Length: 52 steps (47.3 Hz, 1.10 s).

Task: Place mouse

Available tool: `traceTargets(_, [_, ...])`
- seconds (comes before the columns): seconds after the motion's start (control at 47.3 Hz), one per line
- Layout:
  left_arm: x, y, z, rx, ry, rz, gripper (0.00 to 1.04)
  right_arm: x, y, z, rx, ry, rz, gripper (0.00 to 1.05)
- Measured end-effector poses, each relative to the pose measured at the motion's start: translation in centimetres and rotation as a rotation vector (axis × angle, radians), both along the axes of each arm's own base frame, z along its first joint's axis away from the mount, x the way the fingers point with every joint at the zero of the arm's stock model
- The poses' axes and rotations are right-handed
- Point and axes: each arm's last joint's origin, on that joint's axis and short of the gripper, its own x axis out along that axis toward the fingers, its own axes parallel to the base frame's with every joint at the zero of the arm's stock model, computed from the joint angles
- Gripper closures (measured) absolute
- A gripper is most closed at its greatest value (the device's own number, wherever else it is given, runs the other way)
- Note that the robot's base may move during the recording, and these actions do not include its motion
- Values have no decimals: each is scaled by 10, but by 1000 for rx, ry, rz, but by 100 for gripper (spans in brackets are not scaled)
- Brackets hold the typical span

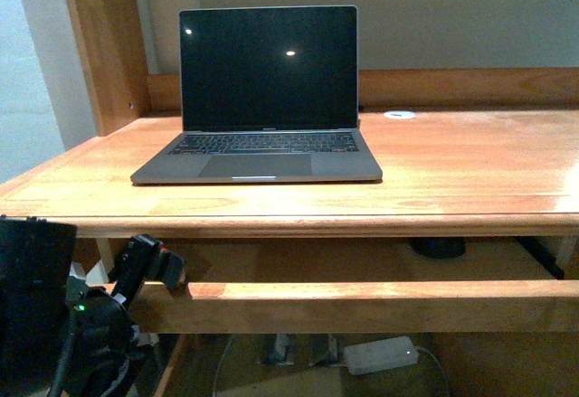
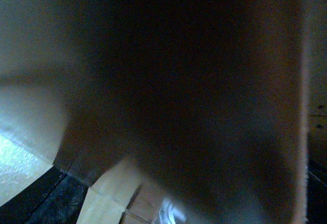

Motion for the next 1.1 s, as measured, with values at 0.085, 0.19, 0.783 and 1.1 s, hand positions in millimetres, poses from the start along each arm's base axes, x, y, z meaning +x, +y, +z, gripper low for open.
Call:
traceTargets(0.085, [-1,0,4,11,42,-16,6,0,0,0,0,0,0,7])
traceTargets(0.19, [-2,0,13,53,104,-49,6,0,0,0,0,0,0,7])
traceTargets(0.783, [-29,5,43,265,259,-206,6,0,0,0,0,0,0,7])
traceTargets(1.1, [-64,6,74,486,351,-353,6,0,0,0,0,0,0,7])
